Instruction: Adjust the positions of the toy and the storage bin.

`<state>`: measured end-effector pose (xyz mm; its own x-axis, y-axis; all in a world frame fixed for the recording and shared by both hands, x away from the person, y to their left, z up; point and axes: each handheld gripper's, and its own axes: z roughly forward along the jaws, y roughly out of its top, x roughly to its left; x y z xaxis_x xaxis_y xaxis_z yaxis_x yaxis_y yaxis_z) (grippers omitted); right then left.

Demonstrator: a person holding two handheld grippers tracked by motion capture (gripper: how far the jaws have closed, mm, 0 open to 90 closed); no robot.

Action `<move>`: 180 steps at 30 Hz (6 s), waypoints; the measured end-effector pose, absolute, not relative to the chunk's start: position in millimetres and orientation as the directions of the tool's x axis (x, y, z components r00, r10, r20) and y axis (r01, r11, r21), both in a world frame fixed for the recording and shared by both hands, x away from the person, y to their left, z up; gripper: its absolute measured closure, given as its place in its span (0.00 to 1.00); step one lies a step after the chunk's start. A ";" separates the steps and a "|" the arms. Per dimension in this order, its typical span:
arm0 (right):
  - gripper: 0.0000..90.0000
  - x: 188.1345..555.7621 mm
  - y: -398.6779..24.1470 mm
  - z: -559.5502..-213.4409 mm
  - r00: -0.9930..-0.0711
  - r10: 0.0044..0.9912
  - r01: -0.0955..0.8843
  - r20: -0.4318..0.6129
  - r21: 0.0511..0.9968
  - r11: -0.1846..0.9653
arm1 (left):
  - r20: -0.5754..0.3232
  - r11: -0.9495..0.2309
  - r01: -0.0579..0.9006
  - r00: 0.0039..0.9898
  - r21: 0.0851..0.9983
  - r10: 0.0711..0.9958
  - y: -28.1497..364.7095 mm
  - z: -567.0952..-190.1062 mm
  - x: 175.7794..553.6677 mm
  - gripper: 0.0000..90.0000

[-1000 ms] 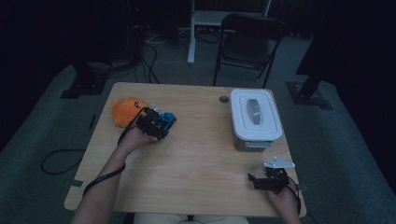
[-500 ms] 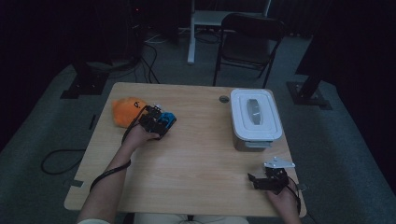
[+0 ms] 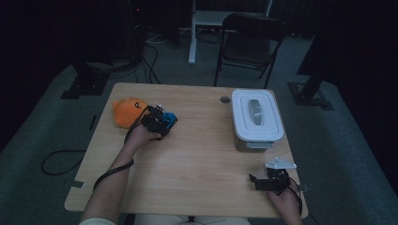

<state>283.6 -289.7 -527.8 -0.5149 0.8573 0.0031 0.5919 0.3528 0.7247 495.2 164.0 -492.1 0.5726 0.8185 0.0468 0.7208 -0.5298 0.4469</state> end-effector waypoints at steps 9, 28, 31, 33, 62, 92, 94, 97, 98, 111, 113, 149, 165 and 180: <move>0.14 283.7 -289.7 -527.8 -0.515 0.857 0.592 0.003 0.725 0.353 | 0.031 -0.518 0.728 0.567 0.450 0.823 164.6 -487.7 491.3 0.31; 0.14 283.8 -289.8 -527.8 -0.511 0.859 0.593 0.003 0.725 0.350 | 0.038 -0.532 0.676 0.600 0.510 0.799 169.3 -456.9 464.5 0.31; 0.14 283.7 -289.8 -527.8 -0.511 0.860 0.594 0.004 0.725 0.350 | 0.046 -0.539 0.666 0.606 0.515 0.794 171.9 -453.2 458.7 0.31; 0.14 283.8 -289.8 -527.8 -0.511 0.859 0.594 0.003 0.725 0.350 | 0.035 -0.534 0.665 0.608 0.522 0.793 175.1 -451.0 454.0 0.31; 0.14 284.2 -290.2 -527.8 -0.504 0.864 0.597 0.003 0.724 0.345 | 0.046 -0.570 0.591 0.671 0.571 0.741 214.3 -437.5 349.3 0.31; 0.14 284.6 -290.1 -527.8 -0.499 0.867 0.599 0.004 0.724 0.342 | -0.093 -0.621 0.542 0.790 0.566 0.605 256.9 -492.6 279.4 0.31; 0.14 284.6 -290.1 -527.7 -0.499 0.867 0.599 0.004 0.724 0.342 | -0.088 -0.618 0.524 0.799 0.586 0.595 259.4 -495.2 277.3 0.31; 0.14 284.6 -290.1 -527.8 -0.499 0.867 0.599 0.003 0.724 0.342 | -0.086 -0.620 0.510 0.809 0.597 0.582 262.1 -497.0 277.0 0.31; 0.14 284.6 -290.1 -527.8 -0.499 0.867 0.599 0.004 0.725 0.341 | -0.098 -0.613 0.518 0.805 0.596 0.585 262.6 -498.0 277.6 0.31; 0.14 284.6 -290.1 -527.8 -0.499 0.867 0.598 0.003 0.725 0.341 | -0.109 -0.594 0.574 0.765 0.565 0.635 259.8 -493.9 283.2 0.19; 0.14 284.6 -290.0 -527.8 -0.498 0.867 0.598 0.004 0.725 0.341 | -0.117 -0.578 0.582 0.755 0.571 0.645 260.7 -490.6 284.7 0.16; 0.14 284.6 -290.1 -527.8 -0.498 0.867 0.600 0.005 0.724 0.340 | -0.045 -0.403 0.609 0.586 0.683 0.809 304.8 -471.9 343.9 0.16; 0.14 284.6 -290.1 -527.8 -0.497 0.868 0.599 0.004 0.725 0.340 | 0.013 -0.315 0.628 0.436 0.712 0.900 327.9 -461.7 398.0 0.23; 0.14 284.6 -290.1 -527.8 -0.497 0.868 0.599 0.004 0.725 0.340 | 0.060 -0.293 0.653 0.355 0.698 0.933 329.8 -477.0 434.6 0.40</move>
